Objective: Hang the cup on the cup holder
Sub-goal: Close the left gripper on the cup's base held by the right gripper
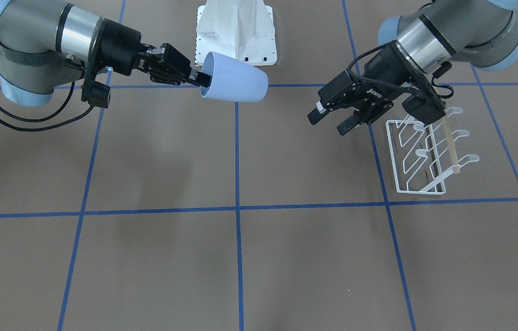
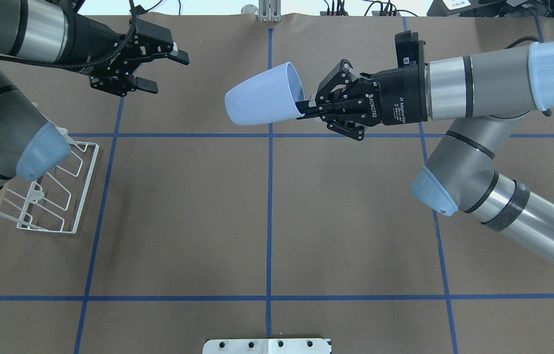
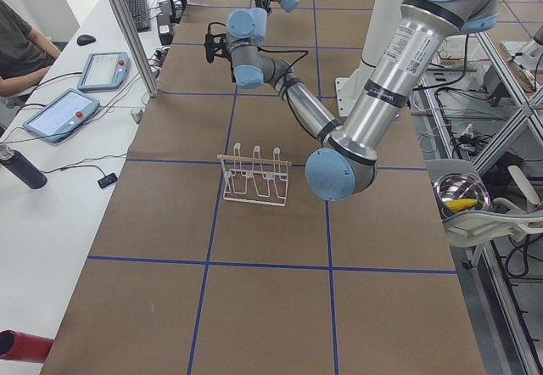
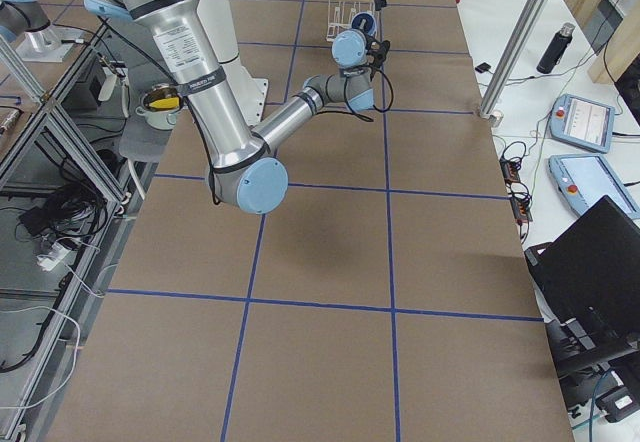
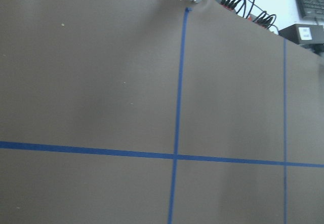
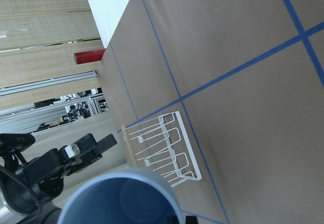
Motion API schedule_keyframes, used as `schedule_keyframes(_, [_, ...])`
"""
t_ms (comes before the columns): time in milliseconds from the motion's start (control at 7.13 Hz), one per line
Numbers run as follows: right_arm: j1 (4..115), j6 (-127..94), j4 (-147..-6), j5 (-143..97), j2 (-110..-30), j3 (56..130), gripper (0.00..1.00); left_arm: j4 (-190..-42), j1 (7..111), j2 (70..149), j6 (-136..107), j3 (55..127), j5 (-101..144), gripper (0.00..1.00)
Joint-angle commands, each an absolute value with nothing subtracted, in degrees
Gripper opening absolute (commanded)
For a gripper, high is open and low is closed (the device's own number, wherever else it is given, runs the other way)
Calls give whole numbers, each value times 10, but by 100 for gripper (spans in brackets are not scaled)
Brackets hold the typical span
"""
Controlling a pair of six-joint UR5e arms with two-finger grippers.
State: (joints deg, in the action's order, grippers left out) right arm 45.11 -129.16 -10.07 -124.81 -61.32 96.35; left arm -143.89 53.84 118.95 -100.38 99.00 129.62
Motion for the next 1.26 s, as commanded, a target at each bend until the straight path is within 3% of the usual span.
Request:
schedule_keyframes(0, [447,-1365,-26,-1221,-613,950,0,-1666,532,1192,-1211,950,1269,98])
schedule_keyframes(280, [439,-1405,47,-1208,-614,928,0,-1805,464,1191,-1326,947,1127,98])
schedule_keyframes(1122, [410,-1467,155,-1129,-613,889,0,-1851,406,1204,-1373,951,1050,98])
